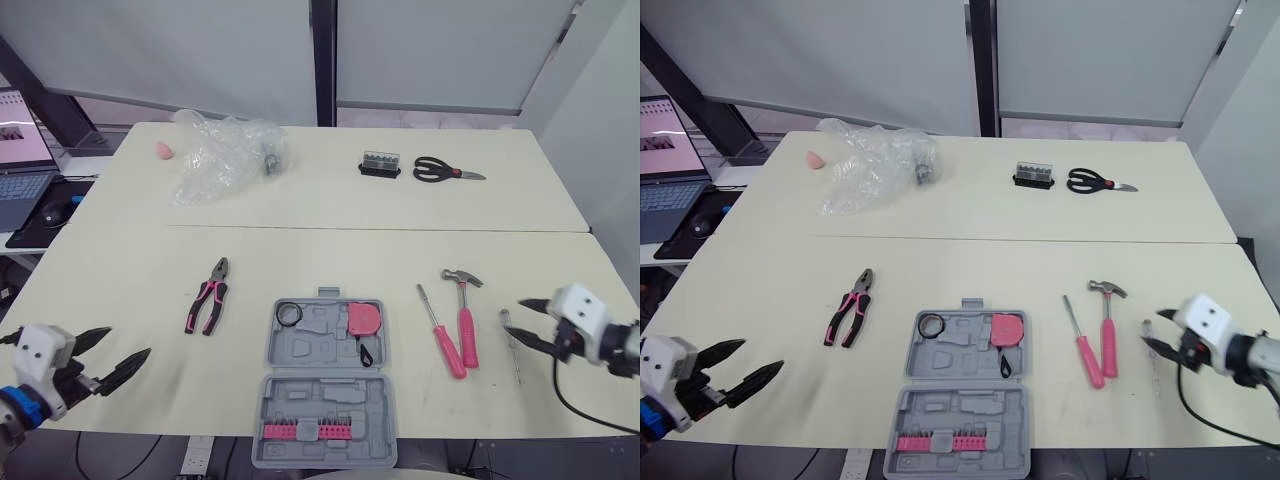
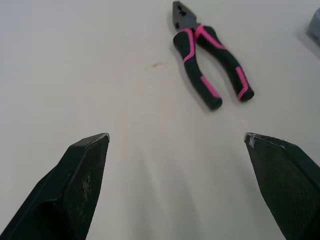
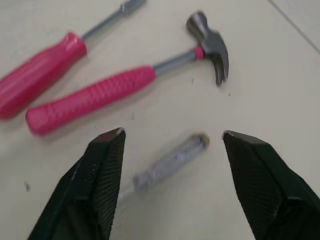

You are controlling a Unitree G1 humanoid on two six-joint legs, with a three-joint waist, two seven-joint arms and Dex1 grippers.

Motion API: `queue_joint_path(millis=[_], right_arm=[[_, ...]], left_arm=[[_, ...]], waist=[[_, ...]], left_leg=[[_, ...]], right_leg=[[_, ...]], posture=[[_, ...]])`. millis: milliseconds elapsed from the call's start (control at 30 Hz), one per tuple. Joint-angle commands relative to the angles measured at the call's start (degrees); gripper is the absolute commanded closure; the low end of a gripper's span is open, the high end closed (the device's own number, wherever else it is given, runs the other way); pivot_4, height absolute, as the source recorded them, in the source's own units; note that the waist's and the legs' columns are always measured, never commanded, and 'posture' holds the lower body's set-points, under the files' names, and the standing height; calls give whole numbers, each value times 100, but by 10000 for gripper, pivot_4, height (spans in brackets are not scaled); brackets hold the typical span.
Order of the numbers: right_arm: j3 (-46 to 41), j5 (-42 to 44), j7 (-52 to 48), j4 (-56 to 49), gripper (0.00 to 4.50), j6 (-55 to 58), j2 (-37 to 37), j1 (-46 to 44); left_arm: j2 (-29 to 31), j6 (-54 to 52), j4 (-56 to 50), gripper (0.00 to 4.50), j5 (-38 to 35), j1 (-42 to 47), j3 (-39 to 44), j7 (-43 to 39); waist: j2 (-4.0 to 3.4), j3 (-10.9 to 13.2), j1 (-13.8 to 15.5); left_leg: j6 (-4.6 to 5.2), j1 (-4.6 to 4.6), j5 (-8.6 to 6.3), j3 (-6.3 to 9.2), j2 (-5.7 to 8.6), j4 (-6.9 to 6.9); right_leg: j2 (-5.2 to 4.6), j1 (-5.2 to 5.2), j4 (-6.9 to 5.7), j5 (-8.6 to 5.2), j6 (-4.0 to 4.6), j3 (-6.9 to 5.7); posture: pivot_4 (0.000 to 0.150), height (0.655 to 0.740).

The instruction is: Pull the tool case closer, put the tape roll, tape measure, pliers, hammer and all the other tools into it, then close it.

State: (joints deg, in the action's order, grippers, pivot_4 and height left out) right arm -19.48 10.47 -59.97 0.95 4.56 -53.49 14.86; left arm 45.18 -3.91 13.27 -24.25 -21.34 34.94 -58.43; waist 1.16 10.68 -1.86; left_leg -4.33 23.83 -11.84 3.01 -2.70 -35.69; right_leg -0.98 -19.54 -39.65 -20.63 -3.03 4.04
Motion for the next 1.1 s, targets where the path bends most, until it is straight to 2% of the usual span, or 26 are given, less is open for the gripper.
queue_joint_path(millis=[33,333,500,733,900,1100], right_arm=[[-288,189,-274,-298,540,-135,-105,375],[-355,204,-208,-638,540,20,-99,631],[-257,220,-194,-812,540,-68,-152,284],[921,950,-315,-2095,540,944,28,-1469],[1785,1359,-548,-2421,540,1782,125,-2736],[2582,1233,-460,-2233,540,2170,593,-3795]], left_arm=[[130,-61,1,0,-100,-21,180,-104],[125,-359,-235,0,-101,103,69,-146],[1,-538,-475,0,-93,16,96,28],[-720,-1365,-1705,0,-561,-285,262,874],[-1091,-1777,-2454,0,-666,-471,236,1436],[-1540,-2402,-3126,0,-669,-113,-103,2427]], waist=[[1,-1,-1],[3,-3,-3],[3,-3,-16],[8,-2,-93],[15,-3,-35],[21,-5,37]], left_leg=[[0,-2,0,0,-2,0],[-1,-5,0,-1,-3,0],[-2,-4,-1,-1,-3,0],[-2,-9,-1,8,-8,-1],[-2,-4,-1,13,-1,-2],[-3,-3,-1,25,2,-12]], right_leg=[[1,1,-1,0,0,-1],[2,6,1,-2,1,0],[1,8,6,-1,1,1],[6,16,2,-1,1,-3],[-3,19,11,0,1,-7],[-6,26,13,4,-4,-17]], posture=[[1500,7400],[1500,7400],[1500,7400],[1500,7400],[1500,7400],[1500,7400]])
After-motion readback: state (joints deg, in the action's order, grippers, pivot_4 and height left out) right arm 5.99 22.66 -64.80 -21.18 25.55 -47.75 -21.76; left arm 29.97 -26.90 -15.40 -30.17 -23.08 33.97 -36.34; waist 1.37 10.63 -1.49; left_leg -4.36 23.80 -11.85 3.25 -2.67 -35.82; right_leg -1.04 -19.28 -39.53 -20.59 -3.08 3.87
